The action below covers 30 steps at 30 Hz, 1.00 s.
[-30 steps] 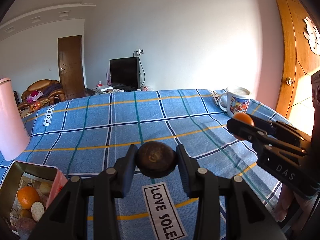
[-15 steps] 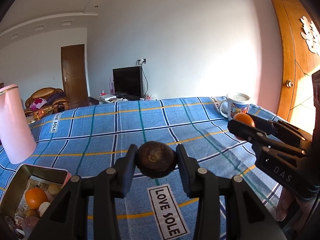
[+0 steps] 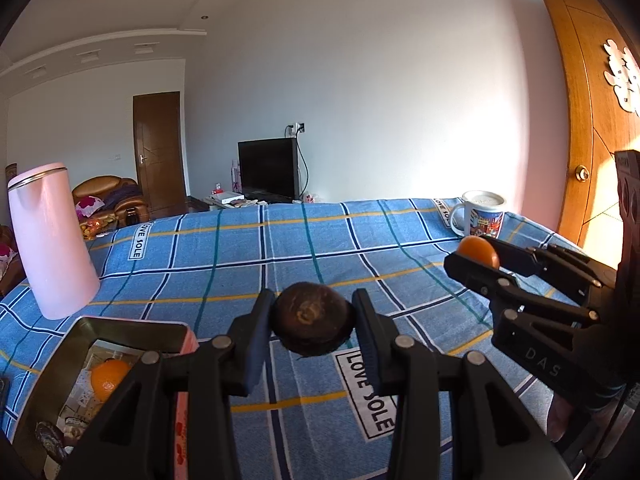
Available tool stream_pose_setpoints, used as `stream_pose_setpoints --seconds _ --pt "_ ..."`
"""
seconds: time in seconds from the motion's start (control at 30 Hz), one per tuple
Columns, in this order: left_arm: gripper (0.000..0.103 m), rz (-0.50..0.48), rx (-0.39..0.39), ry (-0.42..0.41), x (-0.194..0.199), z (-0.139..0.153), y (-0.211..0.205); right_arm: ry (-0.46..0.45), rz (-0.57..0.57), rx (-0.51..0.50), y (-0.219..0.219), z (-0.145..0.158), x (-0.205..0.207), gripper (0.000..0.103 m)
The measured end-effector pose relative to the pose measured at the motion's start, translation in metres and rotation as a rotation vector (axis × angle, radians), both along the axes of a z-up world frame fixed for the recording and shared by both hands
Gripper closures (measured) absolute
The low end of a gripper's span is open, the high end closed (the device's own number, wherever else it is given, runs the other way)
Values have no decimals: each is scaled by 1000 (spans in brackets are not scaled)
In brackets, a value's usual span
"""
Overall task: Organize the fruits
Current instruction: 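Carry the brown fruit and orange over the tin box with both tools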
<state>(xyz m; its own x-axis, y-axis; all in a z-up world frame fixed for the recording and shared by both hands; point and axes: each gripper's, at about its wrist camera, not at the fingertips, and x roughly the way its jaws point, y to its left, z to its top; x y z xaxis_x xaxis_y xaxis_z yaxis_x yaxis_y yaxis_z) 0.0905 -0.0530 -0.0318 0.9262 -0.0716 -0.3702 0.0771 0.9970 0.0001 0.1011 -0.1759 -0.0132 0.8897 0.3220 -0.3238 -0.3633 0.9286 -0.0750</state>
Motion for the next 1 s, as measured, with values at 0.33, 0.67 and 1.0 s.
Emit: stream_pose_setpoints --seconds 0.33,0.67,1.0 --pt "62 32 -10 -14 -24 9 30 20 85 0 36 3 -11 66" --pt "62 93 -22 -17 -45 11 65 40 198 23 73 14 -24 66" --pt "62 183 -57 9 -57 5 113 54 313 13 124 22 -32 66"
